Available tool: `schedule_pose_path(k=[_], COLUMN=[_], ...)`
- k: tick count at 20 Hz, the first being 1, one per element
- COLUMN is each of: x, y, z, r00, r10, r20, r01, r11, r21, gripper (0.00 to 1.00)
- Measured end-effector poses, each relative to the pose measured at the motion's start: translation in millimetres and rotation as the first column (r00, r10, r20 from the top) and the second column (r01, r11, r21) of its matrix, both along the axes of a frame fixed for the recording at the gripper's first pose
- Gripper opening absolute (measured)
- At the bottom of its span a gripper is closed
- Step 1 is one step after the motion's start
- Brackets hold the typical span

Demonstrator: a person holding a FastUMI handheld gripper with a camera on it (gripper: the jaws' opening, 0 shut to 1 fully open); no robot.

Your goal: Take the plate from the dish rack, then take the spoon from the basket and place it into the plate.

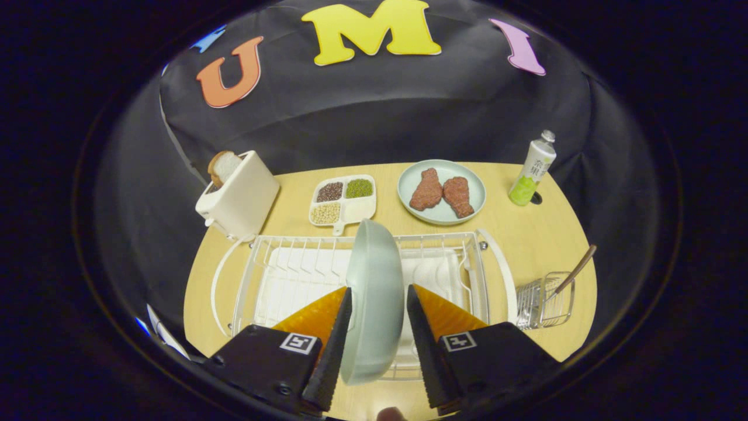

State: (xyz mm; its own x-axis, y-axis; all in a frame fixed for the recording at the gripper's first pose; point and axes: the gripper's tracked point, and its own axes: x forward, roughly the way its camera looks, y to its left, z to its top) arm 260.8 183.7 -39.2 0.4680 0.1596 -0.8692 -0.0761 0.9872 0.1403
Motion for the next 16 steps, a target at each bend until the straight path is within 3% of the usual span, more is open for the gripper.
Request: schedule_pose_path(k=[4, 16], x=[-3, 6], y=[-5, -12], z=[0, 32], r00=[0.999, 0.993], r10=[-0.044, -0.077], r20=[-0.017, 0.093], r01=[0.043, 0.1], r11=[0.999, 0.956], r21=[-0.029, -0.276], gripper=[0.38, 0.31])
